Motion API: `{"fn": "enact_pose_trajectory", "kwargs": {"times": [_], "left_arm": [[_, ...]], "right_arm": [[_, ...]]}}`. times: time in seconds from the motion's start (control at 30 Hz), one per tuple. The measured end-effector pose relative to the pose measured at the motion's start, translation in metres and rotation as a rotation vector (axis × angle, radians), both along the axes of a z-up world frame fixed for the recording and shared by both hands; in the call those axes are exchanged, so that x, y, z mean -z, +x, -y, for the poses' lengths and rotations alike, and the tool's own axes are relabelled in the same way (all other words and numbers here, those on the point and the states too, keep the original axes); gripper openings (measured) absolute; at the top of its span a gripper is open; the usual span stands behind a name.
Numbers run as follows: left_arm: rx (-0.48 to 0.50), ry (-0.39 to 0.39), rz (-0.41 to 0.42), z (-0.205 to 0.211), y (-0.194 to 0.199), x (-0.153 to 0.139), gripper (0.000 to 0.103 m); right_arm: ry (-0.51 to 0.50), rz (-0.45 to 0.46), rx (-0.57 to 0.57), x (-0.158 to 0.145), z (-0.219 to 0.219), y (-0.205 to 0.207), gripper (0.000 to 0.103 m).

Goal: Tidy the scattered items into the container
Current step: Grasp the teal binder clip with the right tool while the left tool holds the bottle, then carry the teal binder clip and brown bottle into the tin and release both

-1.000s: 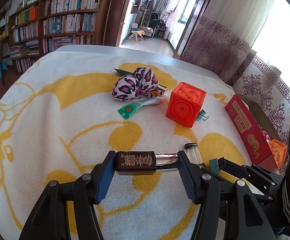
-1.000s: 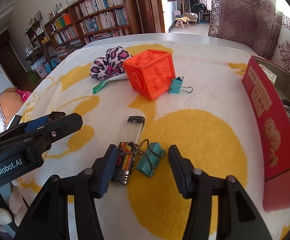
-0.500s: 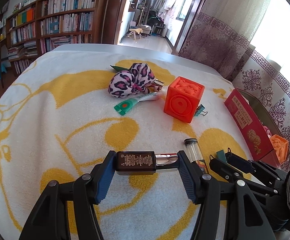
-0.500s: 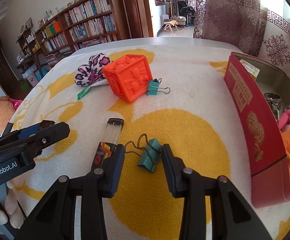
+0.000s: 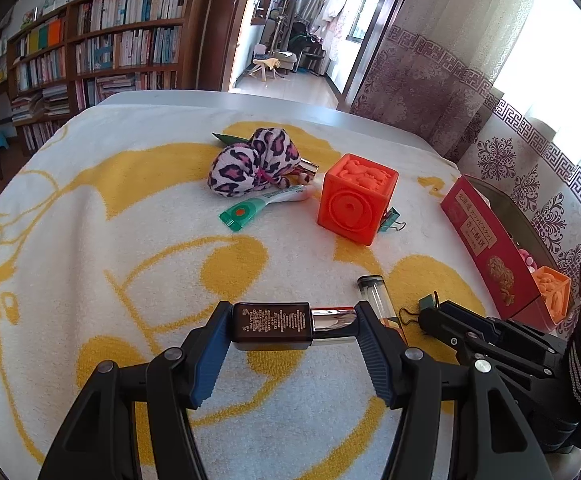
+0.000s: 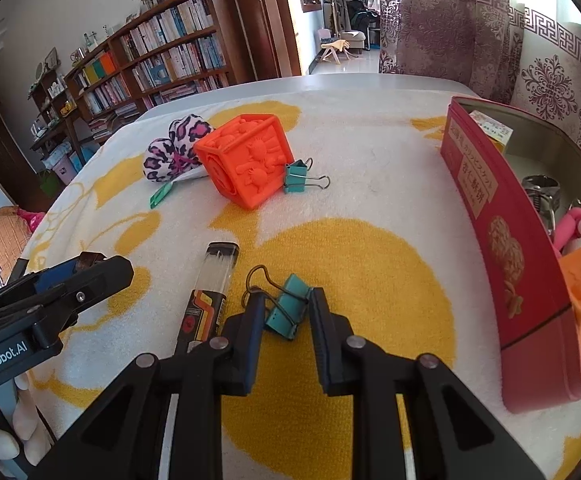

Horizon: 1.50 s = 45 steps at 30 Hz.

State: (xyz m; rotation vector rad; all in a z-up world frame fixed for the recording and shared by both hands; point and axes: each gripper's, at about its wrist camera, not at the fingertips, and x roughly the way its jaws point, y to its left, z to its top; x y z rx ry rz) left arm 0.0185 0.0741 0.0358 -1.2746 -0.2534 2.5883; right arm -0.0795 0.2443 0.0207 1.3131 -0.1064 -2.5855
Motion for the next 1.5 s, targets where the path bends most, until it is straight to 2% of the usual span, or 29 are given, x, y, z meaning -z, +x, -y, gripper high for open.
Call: {"fn": "enact_pose_trajectory", "kwargs": {"times": [0.03, 0.1, 0.13, 0.17, 0.27, 0.43, 0.47, 0.5, 0.63, 0.73, 0.97, 1.5], "left_arm": [[-0.001, 0.001, 0.0, 0.0, 0.0, 0.0, 0.063], [-0.001, -0.001, -0.001, 0.0, 0.0, 0.0, 0.063], [-0.001, -0.003, -0.001, 0.0, 0.0, 0.0, 0.063], [-0.001, -0.005, 0.001, 0.0, 0.0, 0.001, 0.063], [-0.002, -0.006, 0.003, 0.0, 0.0, 0.001, 0.063], [0.003, -0.015, 0.008, -0.002, -0.001, 0.003, 0.063], [0.003, -0.017, 0.006, -0.002, -0.001, 0.002, 0.063], [0.001, -0.017, 0.006, -0.001, -0.001, 0.002, 0.063], [-0.004, -0.013, 0.009, 0.0, -0.001, 0.003, 0.063], [-0.001, -0.012, 0.002, 0.0, 0.0, 0.002, 0.063], [0.013, -0.036, -0.031, -0.007, 0.004, -0.003, 0.063], [0.015, -0.103, -0.067, -0.018, 0.008, -0.005, 0.063]], "right_arm": [[-0.002, 0.001, -0.006, 0.0, 0.001, 0.0, 0.029], [0.006, 0.004, -0.009, 0.0, 0.003, 0.001, 0.044], [0.018, 0.003, 0.0, 0.001, 0.003, 0.001, 0.057], [0.031, 0.0, 0.008, 0.001, 0.004, 0.001, 0.06], [0.04, 0.009, 0.008, 0.003, 0.006, -0.002, 0.061], [0.165, 0.002, -0.013, 0.006, 0.025, -0.007, 0.06], [0.161, -0.002, -0.019, 0.005, 0.025, -0.007, 0.047], [0.151, -0.005, -0.015, 0.005, 0.023, -0.006, 0.046], [0.063, -0.007, 0.024, 0.003, 0.005, -0.004, 0.046], [0.024, -0.042, 0.044, -0.004, 0.0, 0.002, 0.046], [0.007, -0.142, 0.04, -0.025, 0.002, 0.017, 0.046], [-0.065, -0.239, 0.113, -0.048, -0.02, 0.027, 0.046]]}}
